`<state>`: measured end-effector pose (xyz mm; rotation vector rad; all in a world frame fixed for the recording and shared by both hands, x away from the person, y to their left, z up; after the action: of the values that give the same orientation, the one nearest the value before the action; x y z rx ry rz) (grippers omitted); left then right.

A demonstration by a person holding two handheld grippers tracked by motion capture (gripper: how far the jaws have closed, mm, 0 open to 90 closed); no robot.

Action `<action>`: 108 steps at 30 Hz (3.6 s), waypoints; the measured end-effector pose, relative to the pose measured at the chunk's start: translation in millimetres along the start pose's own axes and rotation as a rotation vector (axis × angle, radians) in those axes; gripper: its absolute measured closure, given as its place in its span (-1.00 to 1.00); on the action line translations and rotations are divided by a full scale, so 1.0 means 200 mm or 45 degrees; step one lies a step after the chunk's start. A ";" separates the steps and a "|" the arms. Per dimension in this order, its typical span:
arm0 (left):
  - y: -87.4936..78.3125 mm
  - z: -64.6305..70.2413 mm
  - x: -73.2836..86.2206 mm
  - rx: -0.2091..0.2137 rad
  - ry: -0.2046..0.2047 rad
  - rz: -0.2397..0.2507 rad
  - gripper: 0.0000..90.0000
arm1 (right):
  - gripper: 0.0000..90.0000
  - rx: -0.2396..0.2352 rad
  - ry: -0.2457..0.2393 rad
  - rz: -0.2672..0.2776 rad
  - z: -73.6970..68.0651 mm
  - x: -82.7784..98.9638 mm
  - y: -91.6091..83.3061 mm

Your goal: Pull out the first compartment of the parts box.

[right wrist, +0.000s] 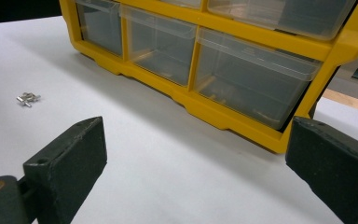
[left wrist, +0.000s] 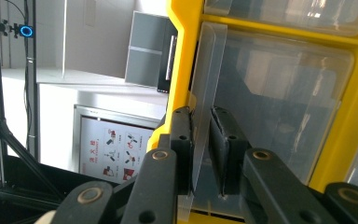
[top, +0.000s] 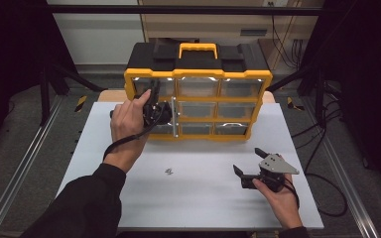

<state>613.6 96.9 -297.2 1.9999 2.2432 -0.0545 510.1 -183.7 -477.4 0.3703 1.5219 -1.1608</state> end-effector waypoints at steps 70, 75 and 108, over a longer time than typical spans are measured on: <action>-0.32 -0.03 0.05 -0.046 -0.033 0.054 0.77 | -0.88 -0.005 -0.006 -0.002 -0.01 0.00 0.00; -0.33 -0.03 0.05 -0.047 -0.034 0.054 0.77 | -0.88 -0.004 -0.006 -0.002 -0.01 0.00 0.00; -0.42 -0.02 0.05 -0.055 -0.052 0.053 0.76 | -0.89 -0.004 -0.005 -0.011 -0.01 0.00 0.01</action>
<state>528.7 97.8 -299.3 2.0042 2.1587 -0.0422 509.8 -181.6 -479.0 0.3589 1.5230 -1.1652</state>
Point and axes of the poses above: each handheld gripper's, and its own axes: y roughly forward along the jaws, x roughly out of its underside, z roughly to its right, the point moved 9 cm from there along y, roughly forward along the jaws, and after that the axes turned 10 degrees about -z, right-handed, at the moved point
